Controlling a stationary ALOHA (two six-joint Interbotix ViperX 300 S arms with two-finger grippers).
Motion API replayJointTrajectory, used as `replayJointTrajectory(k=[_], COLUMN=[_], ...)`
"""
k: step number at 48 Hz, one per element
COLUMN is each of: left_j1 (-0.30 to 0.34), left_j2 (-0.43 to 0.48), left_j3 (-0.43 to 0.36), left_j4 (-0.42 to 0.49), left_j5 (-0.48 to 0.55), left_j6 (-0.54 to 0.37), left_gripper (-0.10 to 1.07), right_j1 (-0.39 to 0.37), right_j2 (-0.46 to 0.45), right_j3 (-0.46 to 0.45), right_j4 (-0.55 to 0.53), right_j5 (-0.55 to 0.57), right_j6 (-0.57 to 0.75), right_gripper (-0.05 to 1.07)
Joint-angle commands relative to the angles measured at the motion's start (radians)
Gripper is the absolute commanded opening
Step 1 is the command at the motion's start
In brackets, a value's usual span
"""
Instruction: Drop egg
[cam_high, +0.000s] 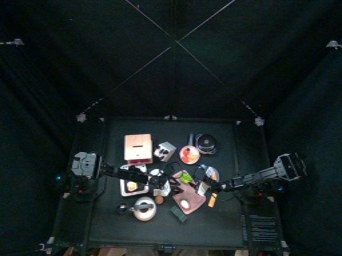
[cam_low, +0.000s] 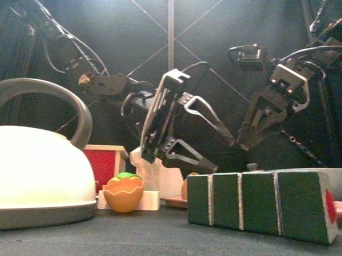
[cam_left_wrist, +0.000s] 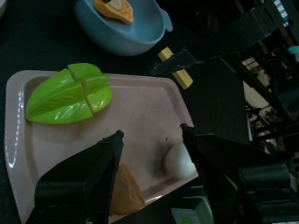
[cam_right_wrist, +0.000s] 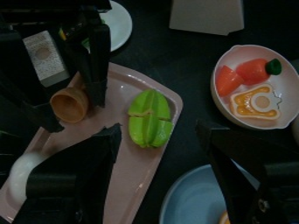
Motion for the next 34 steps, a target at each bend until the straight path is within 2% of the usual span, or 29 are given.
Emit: replayJointTrajectory(k=[1,34], left_j1=[0.002,0.009], left_j2=[-0.028,-0.049], left_j3=[-0.023,-0.005], left_j4=[0.002,0.000], left_j5=[-0.003,-0.005], left_j6=[0.003,0.003], left_gripper=[0.90,0.90], right_j1=[0.000,-0.002], right_j2=[-0.011,-0.009], right_j3=[-0.011,-0.009], right_j4=[-0.002,0.002], right_j5=[0.003,0.003], right_j6=[0.002,0.002], right_gripper=[0.98,0.98])
